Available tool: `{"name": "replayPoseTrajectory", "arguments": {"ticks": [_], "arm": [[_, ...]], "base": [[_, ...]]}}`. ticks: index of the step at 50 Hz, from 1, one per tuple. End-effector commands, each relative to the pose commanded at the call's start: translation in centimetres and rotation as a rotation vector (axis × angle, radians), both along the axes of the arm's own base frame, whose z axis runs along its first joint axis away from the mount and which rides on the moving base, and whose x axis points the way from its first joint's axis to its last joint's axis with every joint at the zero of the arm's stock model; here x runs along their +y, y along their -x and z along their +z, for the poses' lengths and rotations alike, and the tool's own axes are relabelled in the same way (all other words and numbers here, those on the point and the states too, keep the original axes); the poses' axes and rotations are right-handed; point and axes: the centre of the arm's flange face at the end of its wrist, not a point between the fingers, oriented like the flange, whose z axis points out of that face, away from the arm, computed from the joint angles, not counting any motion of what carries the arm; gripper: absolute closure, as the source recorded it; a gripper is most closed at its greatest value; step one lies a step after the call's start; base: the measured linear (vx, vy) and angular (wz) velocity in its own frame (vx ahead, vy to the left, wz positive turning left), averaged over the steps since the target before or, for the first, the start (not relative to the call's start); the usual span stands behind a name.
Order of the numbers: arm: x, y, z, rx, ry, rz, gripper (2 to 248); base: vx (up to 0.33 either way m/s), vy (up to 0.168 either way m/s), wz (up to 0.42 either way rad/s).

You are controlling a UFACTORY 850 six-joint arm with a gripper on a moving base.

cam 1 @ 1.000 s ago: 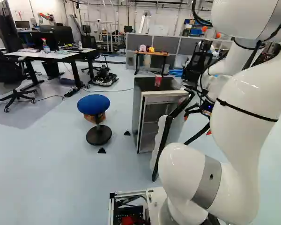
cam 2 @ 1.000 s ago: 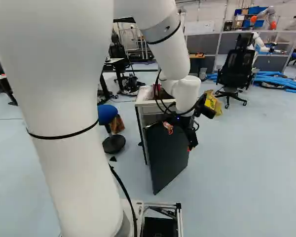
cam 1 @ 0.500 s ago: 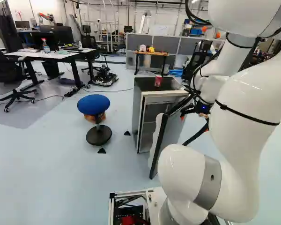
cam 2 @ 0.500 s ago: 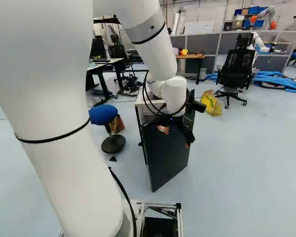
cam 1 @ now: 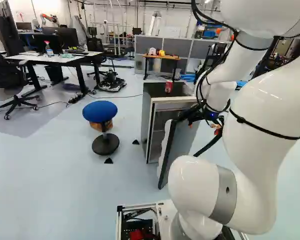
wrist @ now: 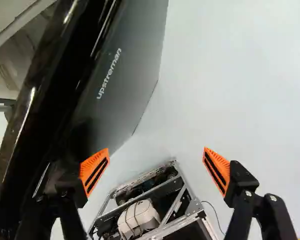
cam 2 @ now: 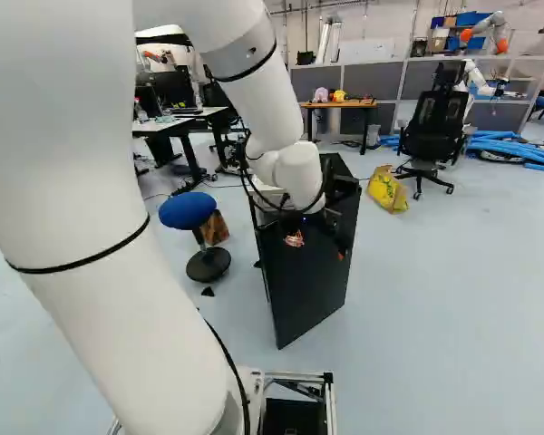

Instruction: Grab a drink from the fridge

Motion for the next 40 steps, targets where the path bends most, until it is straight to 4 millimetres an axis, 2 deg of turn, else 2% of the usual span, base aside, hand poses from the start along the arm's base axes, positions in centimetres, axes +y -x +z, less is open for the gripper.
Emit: {"name": "replayPoseTrajectory", "arguments": {"ticks": [21,40], "arm": [[3.2,-1.0,0.3,-0.054,0.093,0.202,3],[6.1,-2.4,0.3,-0.059,0.092,0.281,3]], "base": [[0.0,0.0,0.0],[0.0,0.0,0.0]]}}
